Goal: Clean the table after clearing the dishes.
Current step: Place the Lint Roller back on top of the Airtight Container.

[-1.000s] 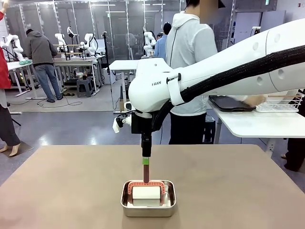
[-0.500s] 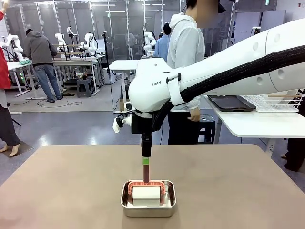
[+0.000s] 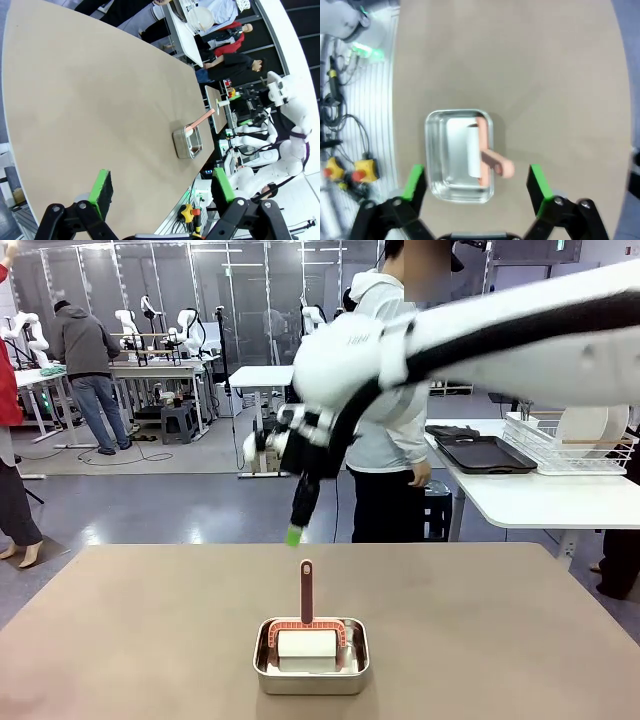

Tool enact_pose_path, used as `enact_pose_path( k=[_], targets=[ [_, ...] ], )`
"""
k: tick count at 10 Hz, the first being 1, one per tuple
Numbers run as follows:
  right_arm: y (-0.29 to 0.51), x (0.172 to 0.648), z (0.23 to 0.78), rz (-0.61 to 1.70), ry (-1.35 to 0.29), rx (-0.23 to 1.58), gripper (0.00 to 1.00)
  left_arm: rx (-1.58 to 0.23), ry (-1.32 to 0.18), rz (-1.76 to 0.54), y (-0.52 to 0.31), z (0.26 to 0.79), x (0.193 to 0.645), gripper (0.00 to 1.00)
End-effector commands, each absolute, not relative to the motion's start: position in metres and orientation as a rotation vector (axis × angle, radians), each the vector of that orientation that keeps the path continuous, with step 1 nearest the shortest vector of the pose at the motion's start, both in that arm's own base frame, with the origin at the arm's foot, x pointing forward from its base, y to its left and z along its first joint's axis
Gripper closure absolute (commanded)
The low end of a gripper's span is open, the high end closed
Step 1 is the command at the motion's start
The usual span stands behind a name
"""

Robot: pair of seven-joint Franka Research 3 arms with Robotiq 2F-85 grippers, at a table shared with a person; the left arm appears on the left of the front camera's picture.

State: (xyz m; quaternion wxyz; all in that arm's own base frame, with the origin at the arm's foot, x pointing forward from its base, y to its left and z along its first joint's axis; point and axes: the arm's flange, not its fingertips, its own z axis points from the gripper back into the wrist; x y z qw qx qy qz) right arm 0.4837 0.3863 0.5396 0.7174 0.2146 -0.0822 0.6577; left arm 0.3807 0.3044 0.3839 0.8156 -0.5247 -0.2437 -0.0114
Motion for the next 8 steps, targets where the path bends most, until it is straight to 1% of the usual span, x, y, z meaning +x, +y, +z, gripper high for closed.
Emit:
enact_pose_path(
  k=[1,3,4,6,7,8],
  targets=[
    [0.319,0.463,0.555,1.242,-0.236,0.790,0.00,-1.113,-0.528,-0.035,0.306,0.386,0.378,0.00],
    [0.228,0.457,0.548,0.980,-0.309,1.038,0.00,-1.113,-0.528,-0.035,0.306,0.386,0.378,0.00],
    [0.178,0.453,0.536,0.862,-0.342,1.094,0.00,-1.113,-0.528,-0.035,0.306,0.386,0.378,0.00],
    [0.060,0.435,0.509,0.638,-0.336,1.211,0.00,-1.113,-0.528,-0.035,0.306,0.386,0.378,0.00],
    [-0.008,0.422,0.493,0.512,-0.335,1.249,0.00,-1.113,-0.528,-0.035,0.306,0.386,0.378,0.00],
    [-0.058,0.408,0.482,0.426,-0.325,1.259,0.00,-1.113,-0.528,-0.035,0.306,0.386,0.378,0.00]
  ],
)
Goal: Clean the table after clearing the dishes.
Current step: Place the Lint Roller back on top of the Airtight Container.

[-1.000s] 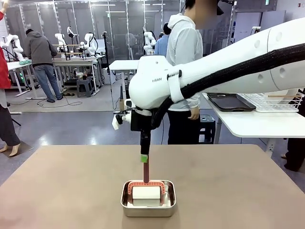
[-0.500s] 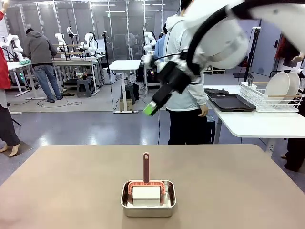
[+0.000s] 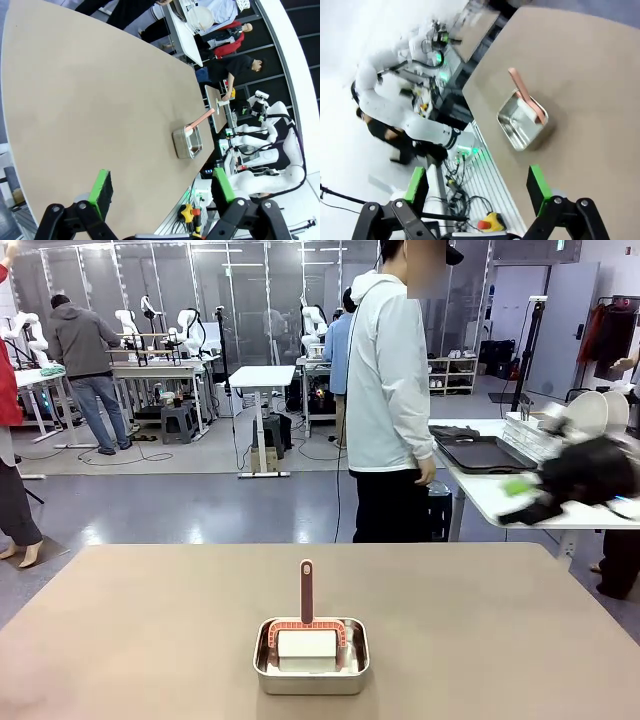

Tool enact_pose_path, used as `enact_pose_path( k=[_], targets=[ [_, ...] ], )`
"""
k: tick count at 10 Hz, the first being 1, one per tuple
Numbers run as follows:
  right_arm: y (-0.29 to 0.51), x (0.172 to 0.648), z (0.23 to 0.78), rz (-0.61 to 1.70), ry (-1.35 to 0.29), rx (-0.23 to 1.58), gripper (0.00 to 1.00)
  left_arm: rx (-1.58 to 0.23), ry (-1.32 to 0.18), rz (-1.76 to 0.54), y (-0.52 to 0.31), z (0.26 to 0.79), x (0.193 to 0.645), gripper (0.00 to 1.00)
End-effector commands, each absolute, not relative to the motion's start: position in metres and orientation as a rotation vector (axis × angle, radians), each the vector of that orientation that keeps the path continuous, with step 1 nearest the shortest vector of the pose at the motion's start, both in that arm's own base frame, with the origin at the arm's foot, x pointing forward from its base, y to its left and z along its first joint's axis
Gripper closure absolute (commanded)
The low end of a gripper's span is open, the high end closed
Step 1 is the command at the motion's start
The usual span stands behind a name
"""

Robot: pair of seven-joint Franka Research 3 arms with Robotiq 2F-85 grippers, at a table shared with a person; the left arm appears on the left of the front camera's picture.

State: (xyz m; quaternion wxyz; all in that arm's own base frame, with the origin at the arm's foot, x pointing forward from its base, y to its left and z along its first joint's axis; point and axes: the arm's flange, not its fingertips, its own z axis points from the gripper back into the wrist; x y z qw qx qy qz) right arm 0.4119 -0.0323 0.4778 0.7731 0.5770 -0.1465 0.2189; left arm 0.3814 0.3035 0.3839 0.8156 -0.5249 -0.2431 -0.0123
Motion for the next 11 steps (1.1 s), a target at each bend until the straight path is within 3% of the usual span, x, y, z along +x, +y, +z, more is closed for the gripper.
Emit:
enact_pose_path(
  k=[1,5,11],
  targets=[
    [-0.106,0.393,0.471,0.324,-0.327,1.248,0.00,-1.113,-0.528,-0.035,0.306,0.386,0.378,0.00],
    [-0.245,0.312,0.437,0.047,-0.439,1.269,0.00,-1.113,-0.528,-0.035,0.306,0.386,0.378,0.00],
    [-0.258,0.290,0.422,-0.055,-0.480,1.272,0.00,-1.113,-0.528,-0.035,0.306,0.386,0.378,0.00]
  ],
)
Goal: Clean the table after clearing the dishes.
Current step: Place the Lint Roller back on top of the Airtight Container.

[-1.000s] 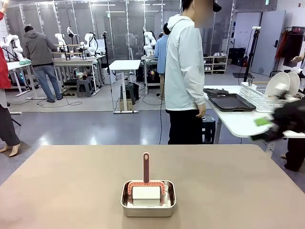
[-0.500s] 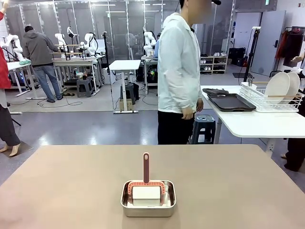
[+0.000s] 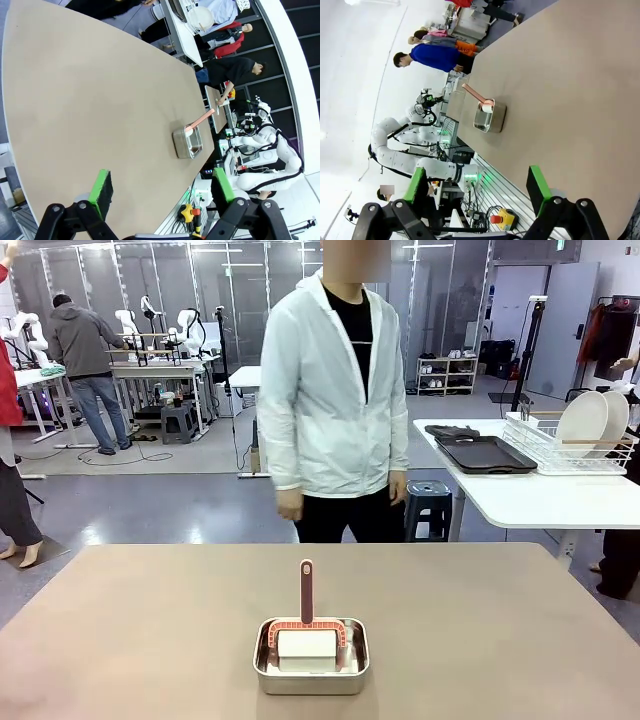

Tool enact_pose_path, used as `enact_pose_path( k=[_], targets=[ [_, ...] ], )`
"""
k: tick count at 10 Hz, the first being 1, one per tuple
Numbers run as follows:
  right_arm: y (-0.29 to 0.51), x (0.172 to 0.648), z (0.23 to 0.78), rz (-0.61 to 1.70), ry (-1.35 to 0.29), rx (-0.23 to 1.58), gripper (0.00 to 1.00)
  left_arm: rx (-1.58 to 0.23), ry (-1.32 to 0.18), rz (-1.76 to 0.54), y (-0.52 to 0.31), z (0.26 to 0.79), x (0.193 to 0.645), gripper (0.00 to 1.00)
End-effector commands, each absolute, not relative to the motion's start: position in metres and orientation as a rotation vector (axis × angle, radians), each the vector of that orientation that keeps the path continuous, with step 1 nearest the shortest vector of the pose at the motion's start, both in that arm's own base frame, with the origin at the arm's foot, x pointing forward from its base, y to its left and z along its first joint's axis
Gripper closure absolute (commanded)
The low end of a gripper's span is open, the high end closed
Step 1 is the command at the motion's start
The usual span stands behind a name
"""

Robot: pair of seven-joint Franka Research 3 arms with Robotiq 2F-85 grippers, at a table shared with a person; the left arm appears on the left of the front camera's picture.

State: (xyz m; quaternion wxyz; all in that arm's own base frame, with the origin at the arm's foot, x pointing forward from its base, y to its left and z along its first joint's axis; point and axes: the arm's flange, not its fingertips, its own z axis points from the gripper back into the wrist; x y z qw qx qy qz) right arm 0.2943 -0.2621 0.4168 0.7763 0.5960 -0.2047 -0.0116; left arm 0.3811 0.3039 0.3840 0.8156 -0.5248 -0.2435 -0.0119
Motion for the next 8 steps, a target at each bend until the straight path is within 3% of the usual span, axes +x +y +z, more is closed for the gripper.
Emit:
enact_pose_path(
  k=[1,8],
  targets=[
    [-0.2614,0.2953,0.4167,-0.020,-0.436,1.297,0.00,-1.113,-0.528,-0.035,0.3055,0.3861,0.3779,0.00],
    [-0.2614,0.2953,0.4167,-0.020,-0.436,1.297,0.00,-1.113,-0.528,-0.035,0.3055,0.3861,0.3779,0.00]
  ],
)
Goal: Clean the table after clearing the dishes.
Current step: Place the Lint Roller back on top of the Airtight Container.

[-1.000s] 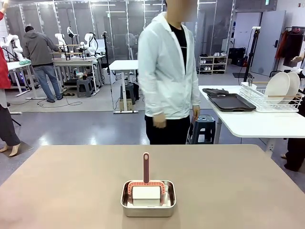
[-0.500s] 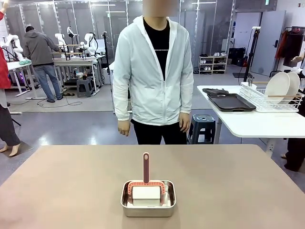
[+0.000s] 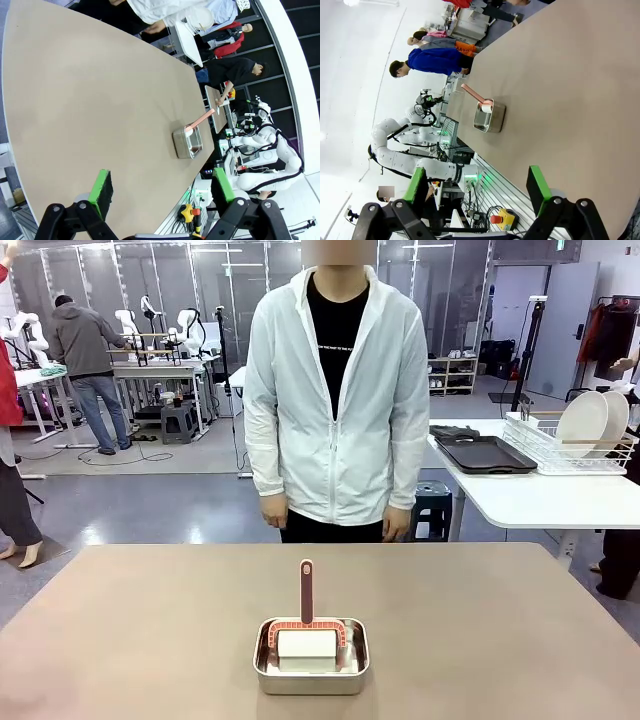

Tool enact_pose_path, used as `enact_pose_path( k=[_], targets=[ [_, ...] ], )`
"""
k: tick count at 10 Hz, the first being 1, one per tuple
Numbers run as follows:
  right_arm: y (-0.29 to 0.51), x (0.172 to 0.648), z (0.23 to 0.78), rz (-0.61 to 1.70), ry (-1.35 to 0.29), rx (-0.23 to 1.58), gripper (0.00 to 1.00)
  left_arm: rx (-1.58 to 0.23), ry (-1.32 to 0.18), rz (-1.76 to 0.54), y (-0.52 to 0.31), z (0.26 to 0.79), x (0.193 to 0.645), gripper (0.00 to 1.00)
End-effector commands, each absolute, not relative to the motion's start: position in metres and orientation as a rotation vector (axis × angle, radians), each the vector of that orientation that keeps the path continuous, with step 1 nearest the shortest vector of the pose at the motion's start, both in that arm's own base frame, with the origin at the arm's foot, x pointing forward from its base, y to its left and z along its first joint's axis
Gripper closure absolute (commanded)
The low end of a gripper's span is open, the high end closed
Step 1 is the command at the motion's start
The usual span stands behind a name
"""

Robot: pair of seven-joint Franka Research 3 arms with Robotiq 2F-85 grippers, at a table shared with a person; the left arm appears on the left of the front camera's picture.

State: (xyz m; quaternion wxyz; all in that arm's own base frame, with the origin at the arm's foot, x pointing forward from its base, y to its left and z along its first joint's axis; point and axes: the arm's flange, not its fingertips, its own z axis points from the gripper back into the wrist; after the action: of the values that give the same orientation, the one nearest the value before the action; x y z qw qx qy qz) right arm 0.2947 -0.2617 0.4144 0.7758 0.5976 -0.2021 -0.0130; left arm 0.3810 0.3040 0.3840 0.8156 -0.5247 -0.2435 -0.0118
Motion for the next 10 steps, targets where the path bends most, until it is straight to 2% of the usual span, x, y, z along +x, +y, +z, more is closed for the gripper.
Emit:
enact_pose_path(
  k=[1,10],
  targets=[
    [-0.2614,0.2953,0.4167,-0.020,-0.436,1.297,0.00,-1.113,-0.528,-0.035,0.3055,0.3861,0.3779,0.00],
    [-0.2614,0.2953,0.4167,-0.020,-0.436,1.297,0.00,-1.113,-0.528,-0.035,0.3055,0.3861,0.3779,0.00]
  ],
)
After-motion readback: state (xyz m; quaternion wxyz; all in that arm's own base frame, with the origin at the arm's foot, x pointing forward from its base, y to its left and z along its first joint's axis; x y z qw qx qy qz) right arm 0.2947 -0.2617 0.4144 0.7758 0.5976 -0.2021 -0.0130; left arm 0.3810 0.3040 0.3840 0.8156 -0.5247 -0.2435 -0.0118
